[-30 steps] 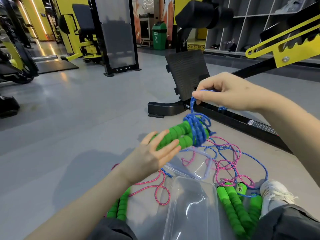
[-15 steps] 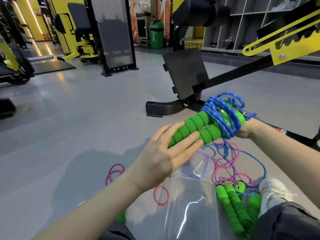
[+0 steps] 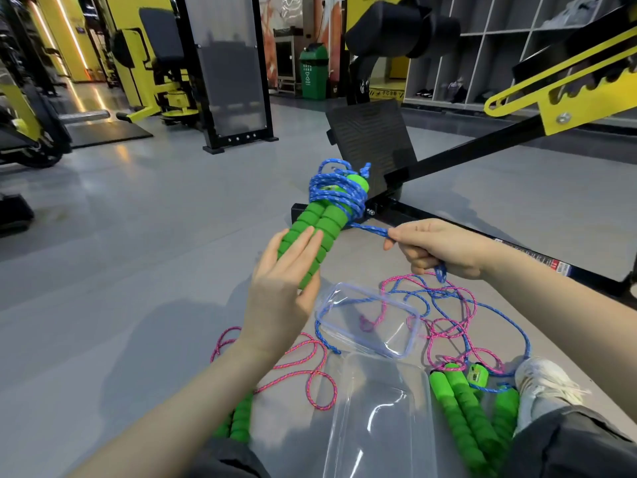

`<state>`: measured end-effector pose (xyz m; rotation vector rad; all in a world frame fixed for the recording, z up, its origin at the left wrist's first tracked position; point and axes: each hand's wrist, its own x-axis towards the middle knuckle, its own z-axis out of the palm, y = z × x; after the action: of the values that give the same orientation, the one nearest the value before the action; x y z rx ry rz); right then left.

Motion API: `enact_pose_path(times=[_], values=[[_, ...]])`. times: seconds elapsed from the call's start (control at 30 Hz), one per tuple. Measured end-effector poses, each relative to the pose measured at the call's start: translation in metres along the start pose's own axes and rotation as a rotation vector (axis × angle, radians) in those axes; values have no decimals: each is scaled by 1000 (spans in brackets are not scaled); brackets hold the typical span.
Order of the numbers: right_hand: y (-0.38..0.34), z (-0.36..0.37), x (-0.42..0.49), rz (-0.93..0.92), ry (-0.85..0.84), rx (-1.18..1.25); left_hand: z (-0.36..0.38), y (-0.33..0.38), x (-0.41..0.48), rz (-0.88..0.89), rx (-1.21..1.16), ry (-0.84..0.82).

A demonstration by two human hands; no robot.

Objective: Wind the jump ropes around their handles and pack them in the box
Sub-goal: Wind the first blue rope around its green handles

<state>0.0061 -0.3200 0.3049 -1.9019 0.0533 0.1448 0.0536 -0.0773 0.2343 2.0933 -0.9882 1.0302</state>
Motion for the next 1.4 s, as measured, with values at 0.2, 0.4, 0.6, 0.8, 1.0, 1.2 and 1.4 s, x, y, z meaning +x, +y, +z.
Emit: enact_pose_path(times=[0.2,0.4,0.6,0.8,1.0,1.2,1.4], values=[[-32,6,-13,-52,6,-300,2,-27,-1,10,142,-38],[-51,9,-16,-263,289,-487,1,-27,-1,72,257,-92],[-54,16,-14,-437,302,-494,6,-14,-1,289,319,-122],[-57,14,-16,-500,198,-549,4,-9,-1,501,316,-192],[-59,7,-20,-461,153,-639,2,11,-1,695,227,-218],[-50,7,-19,-446,214,-809,-2,28,1,774,200,-173],[-45,7,-16,-409,140,-797,-2,30,-4,795,193,-192]])
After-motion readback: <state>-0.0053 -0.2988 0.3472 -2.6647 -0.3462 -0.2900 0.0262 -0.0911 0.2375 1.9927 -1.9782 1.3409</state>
